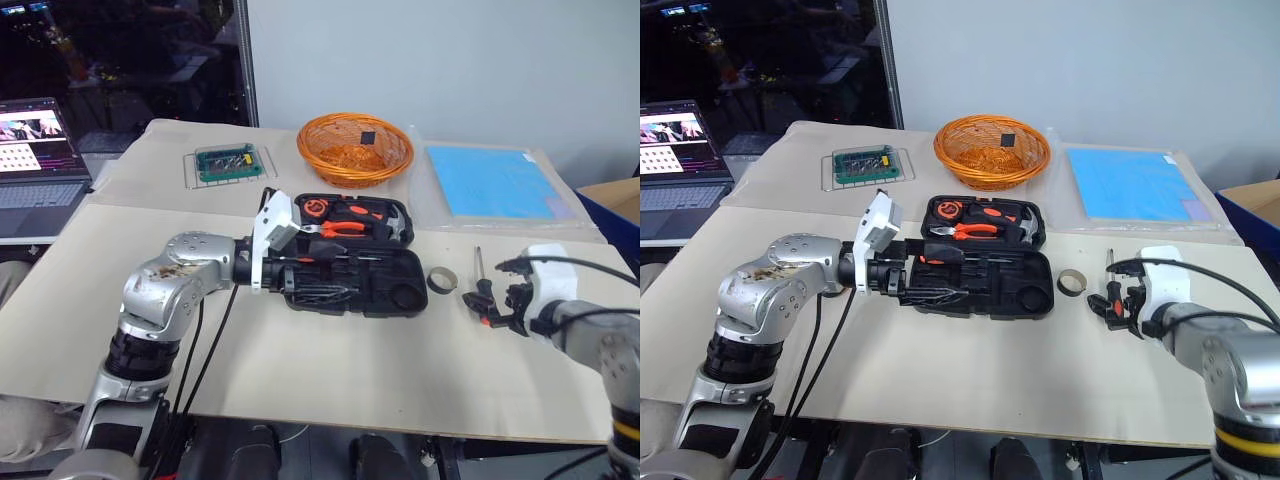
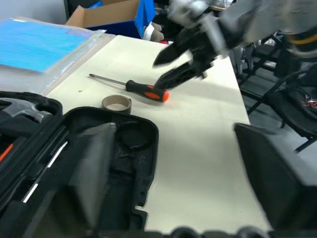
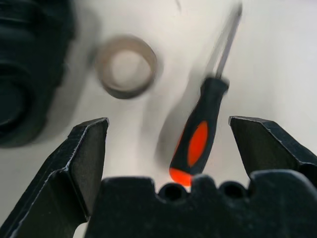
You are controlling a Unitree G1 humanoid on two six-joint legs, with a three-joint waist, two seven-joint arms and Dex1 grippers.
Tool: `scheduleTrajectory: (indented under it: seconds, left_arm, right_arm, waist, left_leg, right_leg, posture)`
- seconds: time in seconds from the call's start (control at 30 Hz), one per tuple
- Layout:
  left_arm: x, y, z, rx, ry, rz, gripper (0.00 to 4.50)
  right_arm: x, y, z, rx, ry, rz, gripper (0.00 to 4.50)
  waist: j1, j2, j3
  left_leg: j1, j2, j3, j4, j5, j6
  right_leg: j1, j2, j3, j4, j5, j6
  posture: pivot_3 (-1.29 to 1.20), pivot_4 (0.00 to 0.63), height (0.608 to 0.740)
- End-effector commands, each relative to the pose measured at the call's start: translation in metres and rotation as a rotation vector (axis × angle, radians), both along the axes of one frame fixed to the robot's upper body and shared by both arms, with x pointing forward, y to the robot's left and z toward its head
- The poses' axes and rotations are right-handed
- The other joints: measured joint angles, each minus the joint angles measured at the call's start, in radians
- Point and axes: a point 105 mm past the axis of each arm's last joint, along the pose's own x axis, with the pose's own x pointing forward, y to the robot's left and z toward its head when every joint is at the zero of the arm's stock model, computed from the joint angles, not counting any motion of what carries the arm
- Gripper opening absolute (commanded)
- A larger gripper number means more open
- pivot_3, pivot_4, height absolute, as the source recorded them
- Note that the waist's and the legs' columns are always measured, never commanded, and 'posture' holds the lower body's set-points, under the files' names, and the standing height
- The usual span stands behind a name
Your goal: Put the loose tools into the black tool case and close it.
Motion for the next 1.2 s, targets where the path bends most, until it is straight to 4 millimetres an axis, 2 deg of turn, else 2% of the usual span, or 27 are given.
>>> scheduleTrajectory:
  seconds: [0.03,0.07,0.2,0.23,0.27,0.3,0.33,0.37,0.43,0.47,0.53,0.6,0.7,0.83,0.9,1.0,1.2]
  left_arm:
    - [-0.009,-0.008,0.008,-0.014,-0.042,-0.021,4.24]
    - [-0.009,-0.010,0.008,-0.016,-0.043,-0.021,4.24]
    - [-0.007,-0.005,0.008,-0.019,-0.042,-0.004,4.24]
    - [-0.006,-0.004,0.008,-0.018,-0.044,0.006,4.24]
    - [-0.006,-0.003,0.007,-0.017,-0.047,0.014,4.24]
    - [-0.006,-0.002,0.007,-0.018,-0.051,0.019,4.24]
    - [-0.004,-0.001,0.008,-0.027,-0.055,0.034,4.24]
    - [-0.003,0.001,0.009,-0.038,-0.057,0.048,4.24]
    - [0.002,0.012,0.010,-0.071,-0.079,0.121,4.24]
    - [0.004,0.020,0.008,-0.087,-0.103,0.152,4.24]
    - [0.001,0.033,0.003,-0.094,-0.080,0.177,4.24]
    - [-0.005,0.047,0.000,-0.114,-0.002,0.188,4.24]
    - [-0.018,0.081,-0.008,-0.138,0.031,0.267,4.24]
    - [-0.037,0.105,-0.016,-0.099,0.052,0.316,4.24]
    - [-0.041,0.110,-0.019,-0.080,0.049,0.335,4.24]
    - [-0.043,0.112,-0.019,-0.072,0.038,0.348,4.24]
    - [-0.045,0.110,-0.016,-0.075,0.018,0.359,4.24]
  right_arm:
    - [0.007,-0.028,-0.015,-0.064,0.085,-0.087,4.00]
    - [0.008,-0.033,-0.018,-0.064,0.093,-0.103,3.85]
    - [0.016,-0.042,-0.018,-0.071,0.082,-0.111,2.40]
    - [0.018,-0.042,-0.017,-0.071,0.072,-0.099,2.26]
    - [0.018,-0.042,-0.016,-0.072,0.065,-0.086,1.72]
    - [0.018,-0.042,-0.014,-0.078,0.056,-0.074,1.62]
    - [0.020,-0.041,-0.008,-0.090,0.019,-0.047,1.12]
    - [0.022,-0.040,0.000,-0.103,-0.021,-0.017,1.02]
    - [0.025,-0.031,0.031,-0.207,-0.145,0.122,1.02]
    - [0.027,-0.014,0.051,-0.244,-0.212,0.251,1.02]
    - [0.029,0.016,0.075,-0.284,-0.292,0.444,1.02]
    - [0.028,0.050,0.090,-0.323,-0.344,0.655,1.02]
    - [0.037,0.101,0.083,-0.422,-0.335,0.995,1.02]
    - [0.054,0.133,0.062,-0.501,-0.292,1.221,1.02]
    - [0.060,0.141,0.052,-0.516,-0.273,1.282,1.02]
    - [0.069,0.147,0.043,-0.523,-0.255,1.317,1.02]
    - [0.085,0.141,0.027,-0.577,-0.199,1.331,1.02]
  waist:
    - [0.000,0.000,0.000]
    - [0.001,0.000,0.000]
    - [-0.004,0.000,0.000]
    - [-0.004,0.000,0.000]
    - [-0.004,0.000,0.000]
    - [-0.004,0.000,0.000]
    - [-0.004,0.000,0.000]
    - [-0.003,0.000,0.000]
    - [-0.003,0.002,0.001]
    - [-0.003,0.005,0.002]
    - [-0.012,0.010,0.005]
    - [-0.033,0.010,0.005]
    - [-0.053,0.009,0.005]
    - [-0.055,0.005,0.007]
    - [-0.040,0.005,0.008]
    - [-0.010,0.005,0.008]
    - [-0.001,0.005,0.008]
  left_leg:
    - [0.000,0.000,0.000,0.000,0.000,0.000]
    - [0.000,0.000,0.000,-0.001,0.000,0.000]
    - [0.000,0.000,0.000,-0.001,0.000,0.000]
    - [0.000,0.000,0.000,-0.001,0.000,0.000]
    - [0.000,0.000,-0.001,-0.001,0.000,0.000]
    - [0.000,0.000,-0.001,-0.001,0.000,0.000]
    - [0.000,0.000,-0.001,-0.001,0.000,0.000]
    - [0.000,0.000,-0.001,-0.001,0.000,0.000]
    - [0.000,0.000,-0.001,-0.001,0.000,0.000]
    - [-0.001,-0.001,0.000,-0.001,0.000,0.000]
    - [-0.001,-0.001,0.000,-0.001,0.000,0.000]
    - [0.001,0.000,0.000,-0.004,0.000,0.000]
    - [0.005,0.001,-0.003,-0.007,0.000,0.000]
    - [0.008,0.001,-0.002,-0.008,0.000,0.000]
    - [0.004,0.000,-0.002,-0.007,0.000,0.000]
    - [0.001,-0.001,-0.001,-0.006,0.000,0.000]
    - [0.000,0.000,-0.001,-0.007,0.000,0.000]
  right_leg:
    - [0.000,0.000,0.000,0.000,0.001,0.002]
    - [0.000,0.000,0.000,0.000,0.000,0.002]
    - [0.000,0.000,0.000,0.000,0.000,0.002]
    - [0.000,0.000,0.000,0.000,0.000,0.002]
    - [0.000,0.000,0.000,0.000,0.000,0.002]
    - [0.000,0.000,0.000,0.000,0.000,0.002]
    - [0.000,0.000,0.000,0.000,0.000,0.002]
    - [0.000,0.000,0.000,0.000,0.000,0.002]
    - [0.000,0.000,0.000,0.000,0.000,0.003]
    - [-0.001,0.000,0.000,0.000,0.000,0.003]
    - [-0.002,0.000,0.001,-0.001,-0.001,0.003]
    - [-0.002,0.001,0.002,0.000,-0.001,0.003]
    - [-0.001,0.003,0.001,0.000,-0.005,0.006]
    - [0.000,0.003,0.001,0.000,-0.007,0.003]
    - [-0.002,0.000,0.000,0.000,-0.005,-0.004]
    - [-0.004,-0.001,0.000,-0.001,-0.005,-0.004]
    - [-0.005,0.000,-0.001,0.000,-0.004,-0.002]
  posture:
    - [0.00,0.150,0.740]
    - [0.00,0.150,0.740]
    - [0.00,0.150,0.740]
    - [0.00,0.150,0.740]
    - [0.00,0.150,0.740]
    - [0.00,0.150,0.740]
    - [0.00,0.150,0.740]
    - [0.00,0.150,0.740]
    - [0.00,0.150,0.740]
    - [0.00,0.150,0.740]
    - [0.00,0.150,0.740]
    - [0.00,0.150,0.740]
    - [0.00,0.150,0.740]
    - [0.00,0.150,0.740]
    - [0.00,0.150,0.740]
    - [0.00,0.150,0.740]
    - [0.00,0.150,0.740]
